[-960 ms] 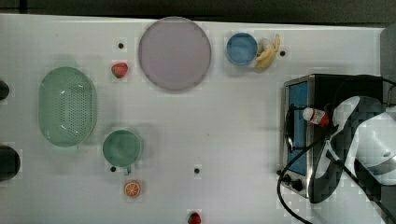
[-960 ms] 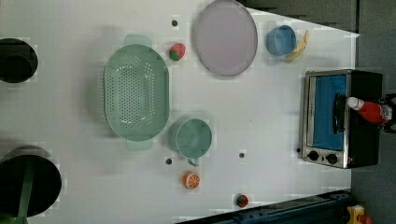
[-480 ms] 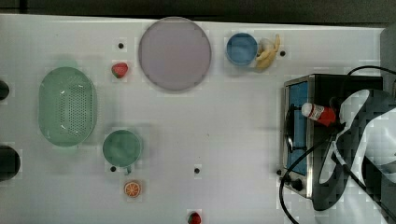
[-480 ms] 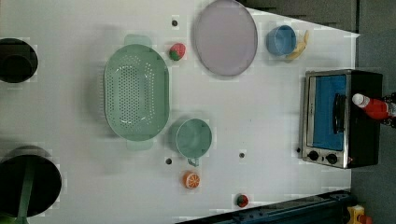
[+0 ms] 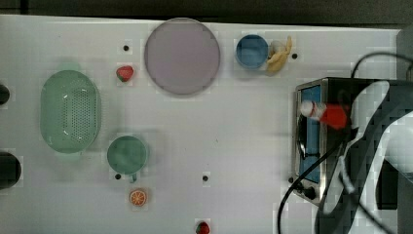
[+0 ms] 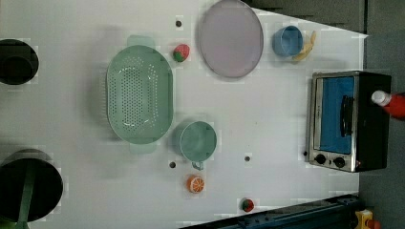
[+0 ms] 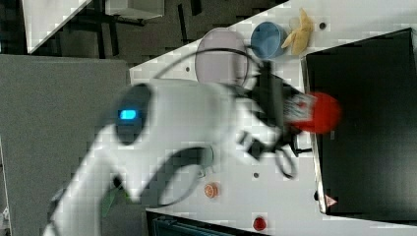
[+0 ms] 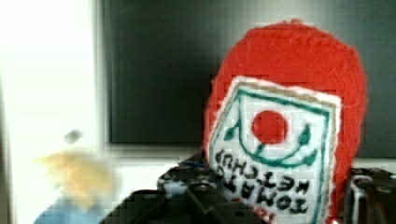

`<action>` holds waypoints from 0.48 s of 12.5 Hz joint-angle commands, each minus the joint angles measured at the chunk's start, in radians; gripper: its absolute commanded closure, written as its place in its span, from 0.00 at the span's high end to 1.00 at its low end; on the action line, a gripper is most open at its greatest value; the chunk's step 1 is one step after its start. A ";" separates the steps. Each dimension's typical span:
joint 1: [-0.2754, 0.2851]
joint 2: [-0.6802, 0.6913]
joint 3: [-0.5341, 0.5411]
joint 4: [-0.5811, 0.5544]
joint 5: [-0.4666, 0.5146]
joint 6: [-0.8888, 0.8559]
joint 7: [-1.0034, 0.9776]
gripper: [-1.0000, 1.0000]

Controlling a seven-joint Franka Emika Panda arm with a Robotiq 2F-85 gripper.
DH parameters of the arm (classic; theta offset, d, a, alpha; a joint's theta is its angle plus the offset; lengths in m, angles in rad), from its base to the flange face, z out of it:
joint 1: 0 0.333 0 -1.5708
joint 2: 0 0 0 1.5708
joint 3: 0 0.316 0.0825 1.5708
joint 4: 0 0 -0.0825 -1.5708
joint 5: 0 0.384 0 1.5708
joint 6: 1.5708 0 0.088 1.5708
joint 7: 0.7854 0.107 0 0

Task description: Pick Ketchup from oven and place it on table.

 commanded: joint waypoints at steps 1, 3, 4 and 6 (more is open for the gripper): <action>0.145 -0.121 0.083 0.071 -0.013 -0.061 -0.008 0.64; 0.183 -0.151 0.132 0.071 -0.015 -0.085 -0.008 0.64; 0.197 -0.158 0.156 0.070 -0.015 -0.110 -0.008 0.64; 0.221 -0.162 0.199 0.068 -0.016 -0.155 -0.008 0.64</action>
